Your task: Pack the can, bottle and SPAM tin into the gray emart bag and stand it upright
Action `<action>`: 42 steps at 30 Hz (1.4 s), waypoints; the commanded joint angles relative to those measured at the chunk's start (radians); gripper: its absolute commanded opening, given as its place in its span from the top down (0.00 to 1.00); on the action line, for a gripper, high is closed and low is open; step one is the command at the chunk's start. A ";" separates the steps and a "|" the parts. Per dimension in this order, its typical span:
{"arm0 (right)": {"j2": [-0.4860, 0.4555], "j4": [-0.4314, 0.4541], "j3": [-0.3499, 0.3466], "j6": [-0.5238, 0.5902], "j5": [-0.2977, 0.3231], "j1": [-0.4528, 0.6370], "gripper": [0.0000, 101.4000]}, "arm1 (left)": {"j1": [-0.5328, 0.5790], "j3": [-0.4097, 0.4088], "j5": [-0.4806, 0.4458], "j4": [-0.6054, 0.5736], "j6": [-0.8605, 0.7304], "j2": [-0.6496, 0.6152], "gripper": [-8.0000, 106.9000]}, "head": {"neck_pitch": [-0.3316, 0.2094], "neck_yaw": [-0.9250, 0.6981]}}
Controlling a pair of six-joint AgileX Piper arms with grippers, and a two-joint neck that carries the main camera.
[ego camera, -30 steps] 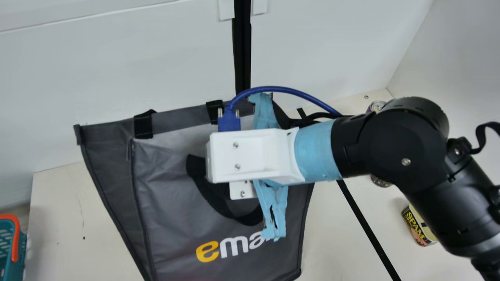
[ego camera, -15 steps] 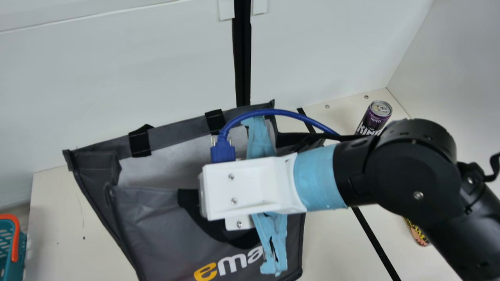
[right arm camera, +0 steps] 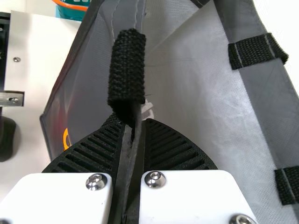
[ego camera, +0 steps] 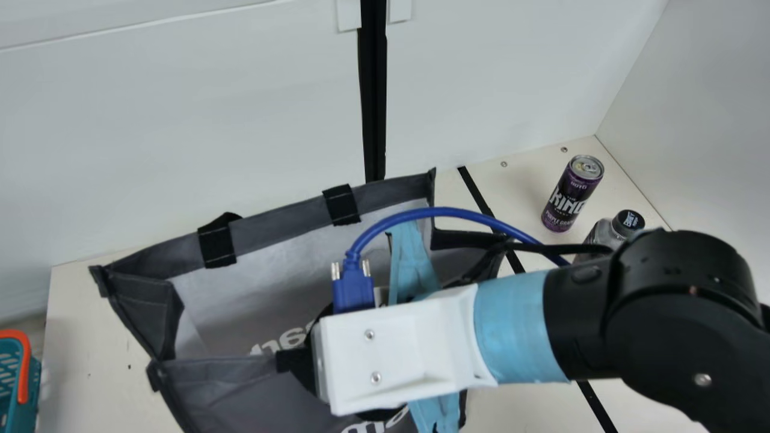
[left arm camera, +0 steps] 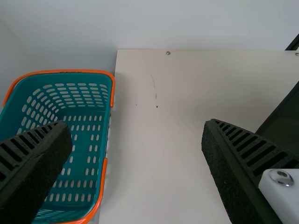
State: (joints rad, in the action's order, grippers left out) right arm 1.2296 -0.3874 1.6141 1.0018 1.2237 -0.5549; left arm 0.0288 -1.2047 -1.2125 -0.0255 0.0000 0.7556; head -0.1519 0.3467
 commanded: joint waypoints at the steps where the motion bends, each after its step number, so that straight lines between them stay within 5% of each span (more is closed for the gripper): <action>1: -0.012 0.011 -0.007 -0.016 -0.004 -0.013 1.00 | 0.000 0.000 0.000 0.000 0.000 0.000 0.15 | -0.023 0.002; 27: -0.154 0.170 -0.103 -0.212 -0.004 -0.178 1.00 | 0.000 0.000 0.000 0.000 0.000 0.000 0.15 | -0.023 0.002; 42: -0.196 0.204 -0.120 -0.278 -0.004 -0.204 0.51 | 0.000 0.000 0.000 0.000 0.000 0.000 0.15 | -0.023 0.002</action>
State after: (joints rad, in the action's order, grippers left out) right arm 1.0339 -0.1856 1.4935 0.7287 1.2193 -0.7567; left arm 0.0288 -1.2047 -1.2125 -0.0255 0.0000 0.7556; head -0.1519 0.3467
